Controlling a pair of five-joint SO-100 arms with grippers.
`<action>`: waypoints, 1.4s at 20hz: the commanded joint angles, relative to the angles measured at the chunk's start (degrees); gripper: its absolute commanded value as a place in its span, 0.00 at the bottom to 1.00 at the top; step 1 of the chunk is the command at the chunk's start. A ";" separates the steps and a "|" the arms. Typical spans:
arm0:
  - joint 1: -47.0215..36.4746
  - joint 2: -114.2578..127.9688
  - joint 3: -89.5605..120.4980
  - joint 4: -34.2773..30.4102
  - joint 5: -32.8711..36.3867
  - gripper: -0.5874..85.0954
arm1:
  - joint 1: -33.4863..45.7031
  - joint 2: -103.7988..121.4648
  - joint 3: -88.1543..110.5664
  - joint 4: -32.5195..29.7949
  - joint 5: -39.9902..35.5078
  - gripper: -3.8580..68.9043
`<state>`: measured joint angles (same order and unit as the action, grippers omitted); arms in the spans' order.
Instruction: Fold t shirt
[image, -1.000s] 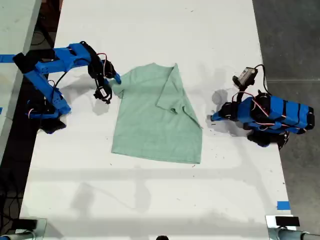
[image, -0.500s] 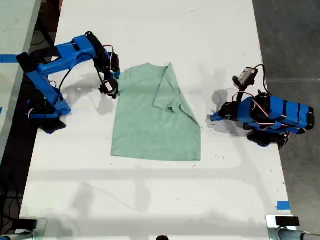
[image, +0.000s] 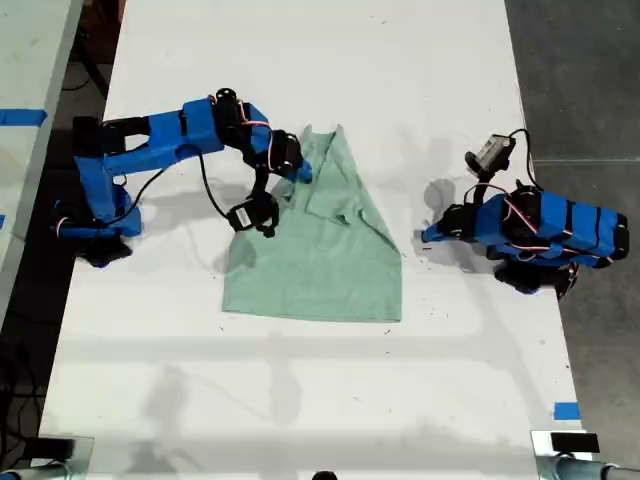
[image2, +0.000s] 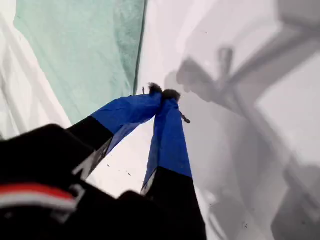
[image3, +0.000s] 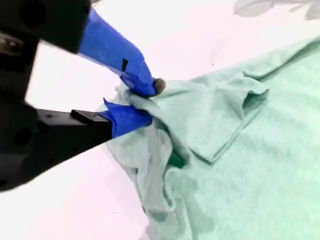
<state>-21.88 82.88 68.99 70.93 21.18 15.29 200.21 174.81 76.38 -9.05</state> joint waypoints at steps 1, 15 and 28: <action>0.79 -1.05 -3.52 -2.20 -1.41 0.22 | -0.18 0.88 2.55 0.44 -0.53 0.06; -6.86 89.47 62.40 -9.32 -5.71 0.01 | -0.09 0.88 2.55 0.26 -0.62 0.06; -2.11 123.57 110.39 -7.03 -19.51 0.04 | 0.00 0.88 2.72 0.26 -0.26 0.06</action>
<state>-23.47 206.10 179.65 63.72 2.90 15.29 200.21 174.81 76.38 -9.05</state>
